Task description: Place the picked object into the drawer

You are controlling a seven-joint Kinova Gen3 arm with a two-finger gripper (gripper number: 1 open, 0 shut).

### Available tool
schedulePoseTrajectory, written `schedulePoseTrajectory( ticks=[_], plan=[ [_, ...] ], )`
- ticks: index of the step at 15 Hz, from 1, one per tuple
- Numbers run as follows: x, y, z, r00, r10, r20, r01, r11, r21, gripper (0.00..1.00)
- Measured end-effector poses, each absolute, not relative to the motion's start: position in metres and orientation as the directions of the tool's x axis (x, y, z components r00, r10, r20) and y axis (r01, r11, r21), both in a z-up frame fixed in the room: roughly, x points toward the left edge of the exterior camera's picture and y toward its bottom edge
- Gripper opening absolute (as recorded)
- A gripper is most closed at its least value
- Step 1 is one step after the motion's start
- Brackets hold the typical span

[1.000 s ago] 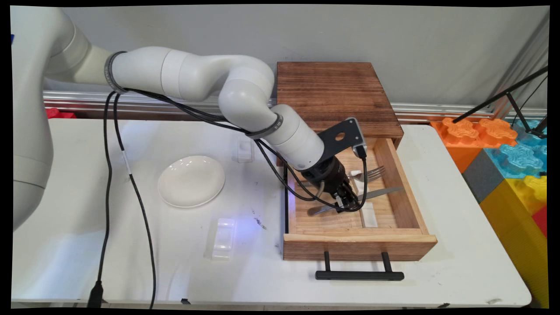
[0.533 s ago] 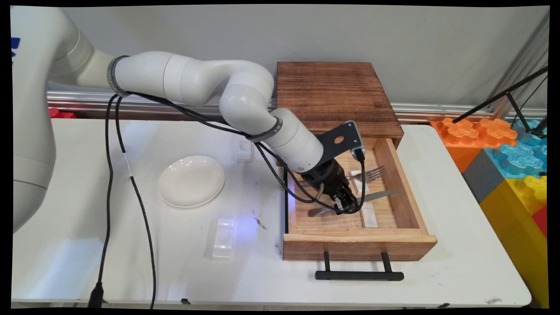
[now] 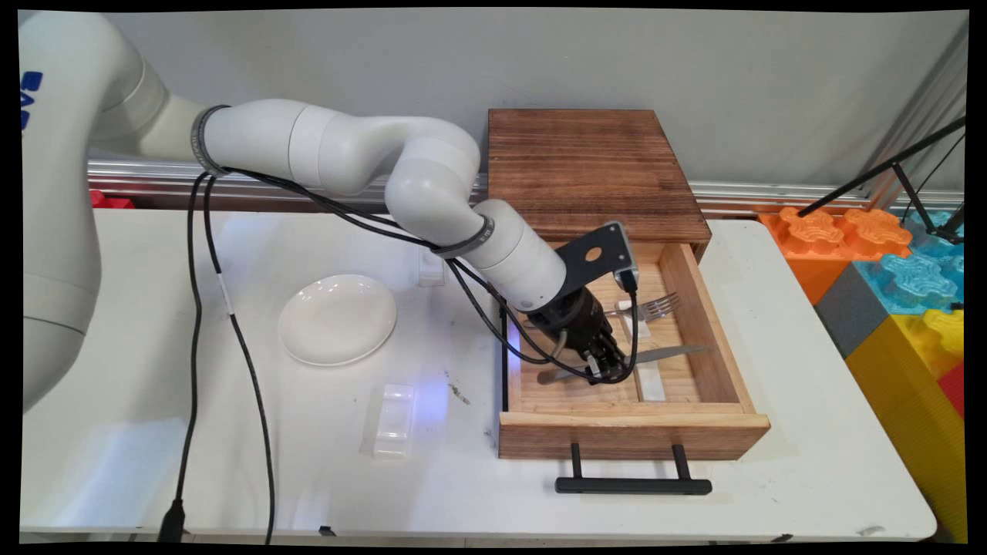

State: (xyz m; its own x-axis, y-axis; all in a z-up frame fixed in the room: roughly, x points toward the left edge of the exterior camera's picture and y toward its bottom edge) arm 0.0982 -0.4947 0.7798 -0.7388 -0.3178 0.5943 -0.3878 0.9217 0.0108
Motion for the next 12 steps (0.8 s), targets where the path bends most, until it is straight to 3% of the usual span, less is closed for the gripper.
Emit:
schedulePoseTrajectory(
  ticks=[6, 7, 12],
  plan=[
    [0.099, -0.494, 0.772, -0.737, -0.319, 0.596, -0.386, 0.922, 0.017, 0.00],
    [0.098, -0.494, 0.771, -0.736, -0.320, 0.596, -0.386, 0.922, 0.019, 1.00],
    [0.097, -0.494, 0.768, -0.733, -0.323, 0.598, -0.385, 0.922, 0.026, 1.00]
  ],
)
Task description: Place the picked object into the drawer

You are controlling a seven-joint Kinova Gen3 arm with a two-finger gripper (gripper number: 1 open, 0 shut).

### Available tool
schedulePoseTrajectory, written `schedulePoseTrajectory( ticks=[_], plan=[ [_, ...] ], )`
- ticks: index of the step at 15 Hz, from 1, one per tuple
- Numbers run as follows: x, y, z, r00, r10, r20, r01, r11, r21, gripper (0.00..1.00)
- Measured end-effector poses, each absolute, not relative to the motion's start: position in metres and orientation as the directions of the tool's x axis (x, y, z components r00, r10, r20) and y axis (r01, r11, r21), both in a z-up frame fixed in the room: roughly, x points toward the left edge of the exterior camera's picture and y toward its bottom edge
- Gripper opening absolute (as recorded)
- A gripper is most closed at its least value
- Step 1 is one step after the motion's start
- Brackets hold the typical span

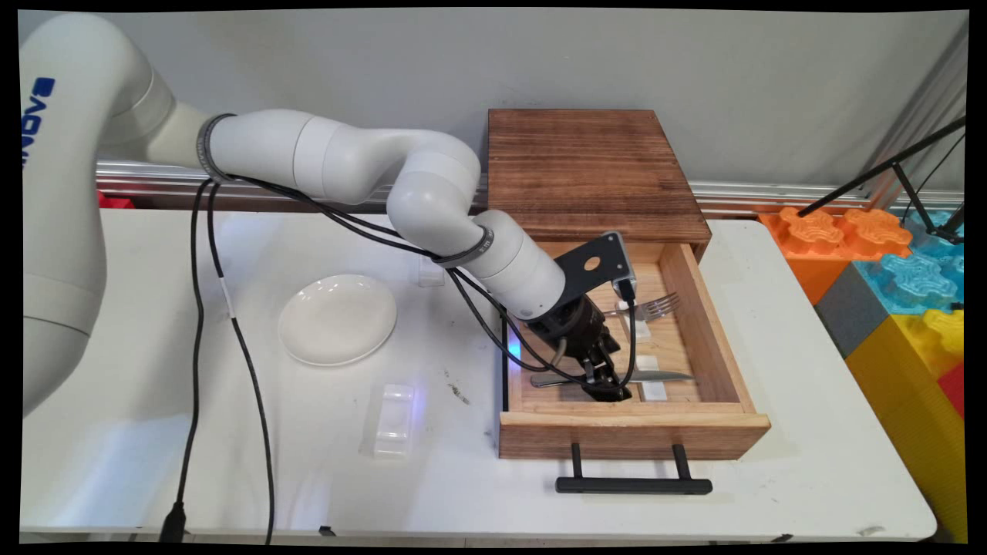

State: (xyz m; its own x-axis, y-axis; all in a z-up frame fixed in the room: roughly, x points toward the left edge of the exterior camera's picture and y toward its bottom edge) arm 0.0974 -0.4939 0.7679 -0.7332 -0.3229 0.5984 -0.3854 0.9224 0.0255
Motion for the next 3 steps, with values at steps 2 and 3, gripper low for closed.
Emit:
schedulePoseTrajectory(
  ticks=[2, 3],
  plan=[
    [0.0974, -0.4938, 0.7677, -0.733, -0.324, 0.598, -0.385, 0.922, 0.028, 1.00],
    [0.0977, -0.4939, 0.7678, -0.733, -0.325, 0.598, -0.386, 0.922, 0.028, 1.00]
  ],
)
